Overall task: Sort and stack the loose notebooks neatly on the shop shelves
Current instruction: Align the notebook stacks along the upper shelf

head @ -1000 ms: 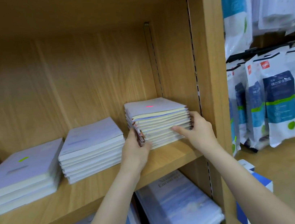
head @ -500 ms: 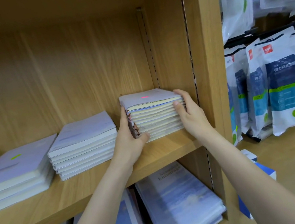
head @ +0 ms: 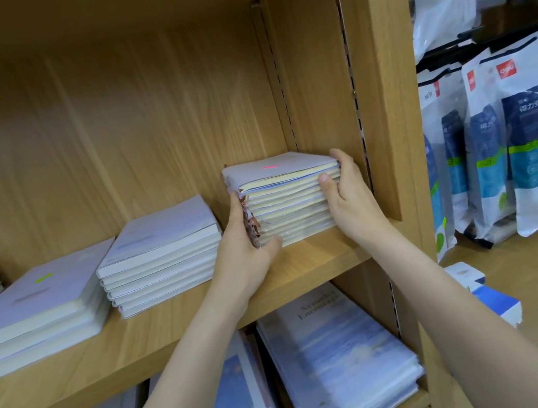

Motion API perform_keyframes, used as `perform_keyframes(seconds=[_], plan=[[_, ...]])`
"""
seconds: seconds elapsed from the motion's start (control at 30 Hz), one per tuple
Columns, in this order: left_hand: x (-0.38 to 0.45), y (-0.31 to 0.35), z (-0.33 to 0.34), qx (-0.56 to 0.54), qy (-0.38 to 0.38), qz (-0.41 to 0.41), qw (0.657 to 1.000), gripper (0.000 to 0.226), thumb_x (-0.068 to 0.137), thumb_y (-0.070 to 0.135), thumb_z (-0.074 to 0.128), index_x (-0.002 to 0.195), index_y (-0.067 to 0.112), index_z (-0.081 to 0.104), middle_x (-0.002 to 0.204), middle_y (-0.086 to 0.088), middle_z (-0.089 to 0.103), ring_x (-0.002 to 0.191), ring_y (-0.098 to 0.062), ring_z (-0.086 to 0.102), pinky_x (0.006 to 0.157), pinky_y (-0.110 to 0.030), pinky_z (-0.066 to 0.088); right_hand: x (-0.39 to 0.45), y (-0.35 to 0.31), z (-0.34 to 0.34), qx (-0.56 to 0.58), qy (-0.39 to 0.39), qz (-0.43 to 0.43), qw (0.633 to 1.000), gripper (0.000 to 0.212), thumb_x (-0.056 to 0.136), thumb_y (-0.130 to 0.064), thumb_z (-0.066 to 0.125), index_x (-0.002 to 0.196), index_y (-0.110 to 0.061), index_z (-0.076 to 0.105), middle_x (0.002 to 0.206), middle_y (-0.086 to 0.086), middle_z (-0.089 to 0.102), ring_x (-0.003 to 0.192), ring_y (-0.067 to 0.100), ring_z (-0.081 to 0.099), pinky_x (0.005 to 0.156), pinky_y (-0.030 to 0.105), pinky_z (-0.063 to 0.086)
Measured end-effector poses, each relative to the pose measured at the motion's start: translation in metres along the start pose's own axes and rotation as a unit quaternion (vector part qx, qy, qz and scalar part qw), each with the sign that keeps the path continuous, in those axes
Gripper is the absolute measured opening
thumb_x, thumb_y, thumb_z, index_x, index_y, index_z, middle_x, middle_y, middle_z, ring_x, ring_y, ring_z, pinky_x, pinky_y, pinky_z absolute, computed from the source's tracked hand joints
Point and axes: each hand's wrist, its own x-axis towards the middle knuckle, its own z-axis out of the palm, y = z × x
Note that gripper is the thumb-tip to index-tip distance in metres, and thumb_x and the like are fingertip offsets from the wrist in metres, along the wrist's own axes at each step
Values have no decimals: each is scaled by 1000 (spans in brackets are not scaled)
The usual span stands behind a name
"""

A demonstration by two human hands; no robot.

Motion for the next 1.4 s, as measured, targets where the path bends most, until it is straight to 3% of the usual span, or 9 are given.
perform_keyframes(seconds=[0.23,0.37,0.47,0.57,0.67,0.77,1.03,1.17,1.4], plan=[[4,6,-6,58,-3,-2,998,86,91,-5,50,149,32,0,137,13,42,124,-8,45,107,-29,35,-3,1,-2,-18,2,-10,1000,46,102,-24,31,147,-17,22,145,8,33,127,17,38,91,18,26],[1,6,-4,95,-42,-16,994,91,92,-4,47,145,35,-15,137,16,36,119,-2,42,100,-21,35,-2,0,-2,-13,-14,-5,1000,46,103,-24,30,147,-17,20,144,7,32,116,7,36,89,18,27],[-7,10,-5,54,-43,-29,997,85,91,-8,47,148,31,-4,143,15,34,128,-3,39,107,-19,33,-5,0,-3,-16,-8,0,1000,48,103,-24,30,148,-18,17,146,6,31,120,8,37,88,15,26],[-17,16,-8,-12,-13,-88,996,72,91,-14,40,148,20,14,129,6,50,122,-8,47,93,-10,39,-11,-3,-3,-35,21,1,999,48,102,-18,30,148,-15,18,148,8,28,128,20,38,91,16,25],[-22,17,-15,8,-27,-128,991,68,93,-12,36,149,13,9,136,-8,51,125,-16,48,106,-25,34,-31,-6,-1,-125,38,-17,991,49,100,-12,31,148,-13,19,149,9,25,123,27,41,94,32,35],[-24,22,-18,33,-52,-152,986,69,91,-16,33,149,10,6,136,-9,50,123,-12,47,108,-26,31,-53,2,1,-220,21,-43,974,51,98,-8,35,147,-9,22,152,13,23,126,31,39,97,40,37],[-27,35,-9,18,-51,-141,989,66,90,-17,35,147,7,14,144,-5,40,130,-12,40,89,-10,31,-58,2,-5,-244,-13,1,970,58,97,-7,36,149,-6,10,156,14,14,140,23,22,110,26,9],[-26,34,-8,-3,-48,-138,989,66,89,-18,34,147,8,15,144,-5,41,133,-15,38,94,-14,32,-46,-8,-3,-218,-40,74,972,66,91,-4,40,149,-8,6,143,9,39,127,20,40,106,29,15],[-25,31,-7,5,-43,-142,989,68,88,-19,34,147,10,16,132,-4,49,128,-15,42,86,-8,33,-44,-8,-4,-210,-43,93,972,67,88,-2,44,148,-10,13,140,8,40,125,21,39,103,30,18]])
